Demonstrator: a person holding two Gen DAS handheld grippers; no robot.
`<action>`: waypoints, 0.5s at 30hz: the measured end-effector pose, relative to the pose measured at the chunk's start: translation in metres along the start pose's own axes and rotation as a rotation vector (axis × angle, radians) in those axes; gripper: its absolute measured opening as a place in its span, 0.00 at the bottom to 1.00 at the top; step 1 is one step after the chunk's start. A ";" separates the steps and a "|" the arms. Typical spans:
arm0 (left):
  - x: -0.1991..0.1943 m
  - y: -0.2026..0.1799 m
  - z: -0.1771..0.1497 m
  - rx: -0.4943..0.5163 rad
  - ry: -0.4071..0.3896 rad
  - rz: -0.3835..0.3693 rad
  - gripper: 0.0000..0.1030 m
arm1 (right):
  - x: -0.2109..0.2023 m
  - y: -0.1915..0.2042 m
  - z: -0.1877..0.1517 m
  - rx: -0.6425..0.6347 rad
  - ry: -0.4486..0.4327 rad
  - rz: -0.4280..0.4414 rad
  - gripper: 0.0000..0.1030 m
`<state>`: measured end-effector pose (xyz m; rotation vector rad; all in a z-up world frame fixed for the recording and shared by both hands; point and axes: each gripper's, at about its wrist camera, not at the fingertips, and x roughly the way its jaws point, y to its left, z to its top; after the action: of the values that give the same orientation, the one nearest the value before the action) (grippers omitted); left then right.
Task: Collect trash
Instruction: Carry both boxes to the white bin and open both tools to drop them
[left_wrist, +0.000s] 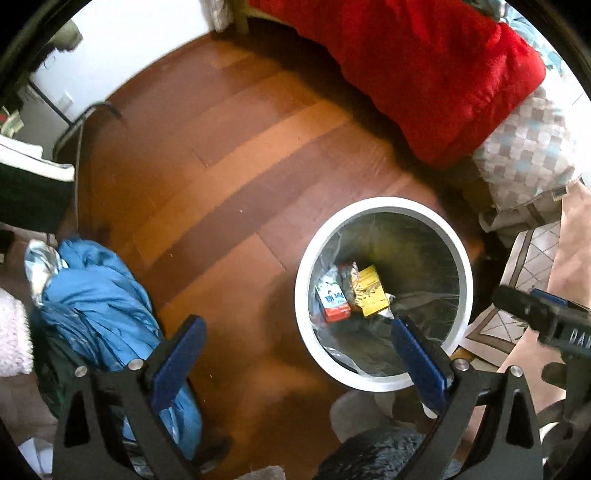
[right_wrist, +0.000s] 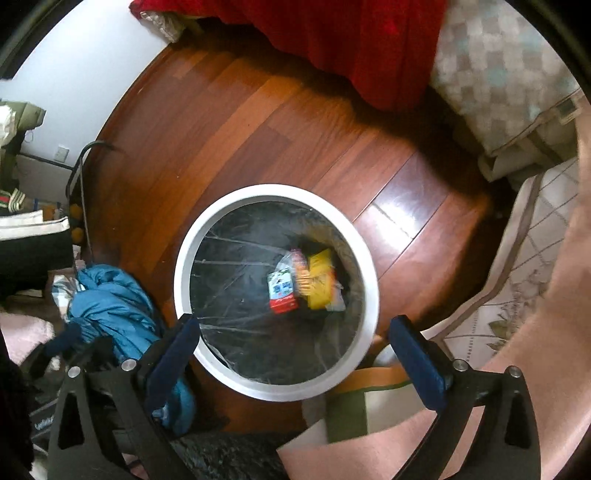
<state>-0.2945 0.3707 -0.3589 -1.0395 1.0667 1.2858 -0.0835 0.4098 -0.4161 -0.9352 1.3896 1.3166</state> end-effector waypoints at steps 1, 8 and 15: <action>-0.002 -0.002 0.001 0.007 -0.006 0.005 0.99 | -0.004 0.001 -0.003 -0.006 -0.004 -0.016 1.00; -0.012 -0.015 -0.007 0.043 -0.018 0.005 0.99 | -0.021 0.001 -0.034 -0.063 -0.005 -0.152 1.00; -0.036 -0.023 -0.018 0.060 -0.055 0.005 0.99 | -0.039 -0.008 -0.054 -0.038 -0.013 -0.149 1.00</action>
<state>-0.2722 0.3449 -0.3274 -0.9523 1.0599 1.2719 -0.0744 0.3520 -0.3832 -1.0338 1.2633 1.2379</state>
